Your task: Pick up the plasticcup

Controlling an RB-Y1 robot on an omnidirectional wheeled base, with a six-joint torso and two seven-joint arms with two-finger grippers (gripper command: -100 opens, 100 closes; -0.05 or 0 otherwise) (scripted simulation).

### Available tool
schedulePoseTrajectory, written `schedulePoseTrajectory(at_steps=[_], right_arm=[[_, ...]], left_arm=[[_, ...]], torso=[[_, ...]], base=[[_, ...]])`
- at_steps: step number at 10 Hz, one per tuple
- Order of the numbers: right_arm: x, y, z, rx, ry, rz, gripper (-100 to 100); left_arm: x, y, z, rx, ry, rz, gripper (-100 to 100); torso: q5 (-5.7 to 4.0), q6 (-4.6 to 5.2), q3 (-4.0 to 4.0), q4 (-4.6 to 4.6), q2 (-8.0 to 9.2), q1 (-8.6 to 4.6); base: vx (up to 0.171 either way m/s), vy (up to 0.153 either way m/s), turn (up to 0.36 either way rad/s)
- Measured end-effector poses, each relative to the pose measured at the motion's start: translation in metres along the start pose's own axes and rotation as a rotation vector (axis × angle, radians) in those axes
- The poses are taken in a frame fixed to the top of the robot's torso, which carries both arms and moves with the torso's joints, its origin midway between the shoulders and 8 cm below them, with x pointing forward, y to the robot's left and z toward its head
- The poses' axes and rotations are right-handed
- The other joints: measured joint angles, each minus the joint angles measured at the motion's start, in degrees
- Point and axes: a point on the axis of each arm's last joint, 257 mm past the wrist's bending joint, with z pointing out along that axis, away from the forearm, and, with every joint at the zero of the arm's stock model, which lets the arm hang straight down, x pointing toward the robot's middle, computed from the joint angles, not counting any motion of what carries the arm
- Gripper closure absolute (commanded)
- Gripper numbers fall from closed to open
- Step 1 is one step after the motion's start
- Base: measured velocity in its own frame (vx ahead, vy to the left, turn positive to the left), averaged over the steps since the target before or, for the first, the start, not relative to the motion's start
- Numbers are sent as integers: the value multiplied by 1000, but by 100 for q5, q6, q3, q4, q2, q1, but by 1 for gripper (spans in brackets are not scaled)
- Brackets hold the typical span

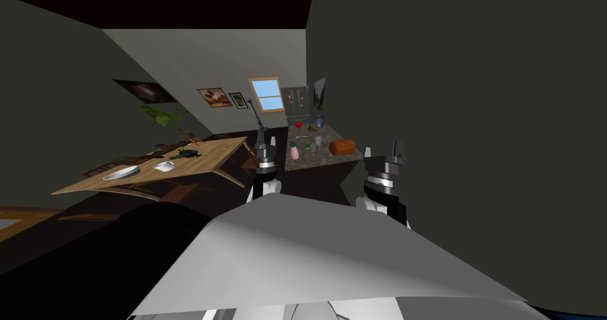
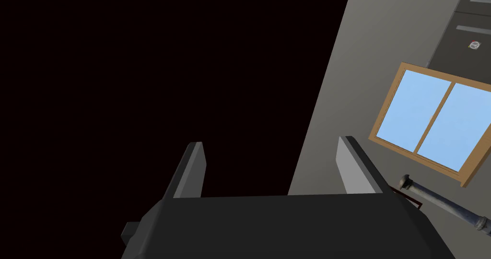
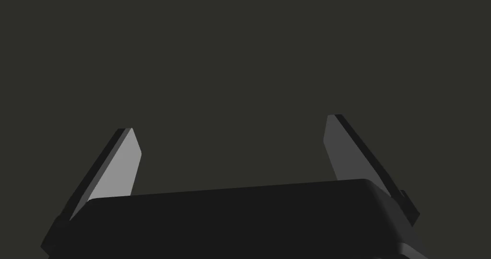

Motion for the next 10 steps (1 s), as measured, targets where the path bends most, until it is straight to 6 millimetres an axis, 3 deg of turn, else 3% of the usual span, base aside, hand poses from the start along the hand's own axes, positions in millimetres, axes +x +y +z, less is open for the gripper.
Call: schedulePoseTrajectory(at_steps=[10], right_arm=[[69,-8,23,-138,282,-322,-100]], left_arm=[[0,0,0,0,0,0,0]], torso=[[1,-1,1,0,2,6]], base=[[-12,17,-8]])
